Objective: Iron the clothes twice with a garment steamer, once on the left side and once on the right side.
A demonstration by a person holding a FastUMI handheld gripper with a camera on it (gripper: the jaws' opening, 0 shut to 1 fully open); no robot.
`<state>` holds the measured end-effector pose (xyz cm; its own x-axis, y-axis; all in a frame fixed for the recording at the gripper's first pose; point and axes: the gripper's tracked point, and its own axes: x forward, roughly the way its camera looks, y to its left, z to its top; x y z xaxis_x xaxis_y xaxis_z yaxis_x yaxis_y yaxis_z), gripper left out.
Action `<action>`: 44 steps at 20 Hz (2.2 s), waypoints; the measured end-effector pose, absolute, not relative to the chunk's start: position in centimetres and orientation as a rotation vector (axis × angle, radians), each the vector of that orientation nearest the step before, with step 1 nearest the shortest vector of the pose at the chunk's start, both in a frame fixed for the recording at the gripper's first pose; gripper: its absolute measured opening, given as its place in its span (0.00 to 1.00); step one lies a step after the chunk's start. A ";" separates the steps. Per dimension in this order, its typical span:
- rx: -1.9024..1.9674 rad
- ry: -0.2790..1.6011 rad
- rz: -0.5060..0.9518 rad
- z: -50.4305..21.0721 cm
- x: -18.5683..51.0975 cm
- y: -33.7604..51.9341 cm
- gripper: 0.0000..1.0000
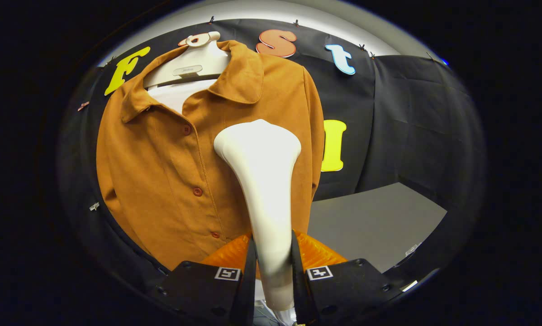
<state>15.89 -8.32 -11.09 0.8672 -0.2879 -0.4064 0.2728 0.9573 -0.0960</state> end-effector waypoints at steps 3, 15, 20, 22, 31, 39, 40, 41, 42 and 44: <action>-0.044 0.506 -0.299 -14.2 15.9 -8.5 0.39; -0.005 0.712 -0.328 -23.0 13.2 -9.7 0.39; 0.010 0.787 -0.334 -26.0 11.6 -10.5 0.39; 0.018 0.816 -0.333 -27.1 10.8 -10.7 0.39; 0.019 0.773 -0.344 -24.3 8.3 -10.2 0.39; -0.019 0.462 -0.246 -11.1 11.3 -2.7 0.38; -0.019 0.441 -0.227 -10.3 11.7 -1.4 0.38; -0.020 0.425 -0.208 -9.6 12.0 -0.2 0.38; -0.024 0.411 -0.194 -9.0 12.4 0.9 0.38; -0.032 0.390 -0.165 -8.3 12.8 3.1 0.38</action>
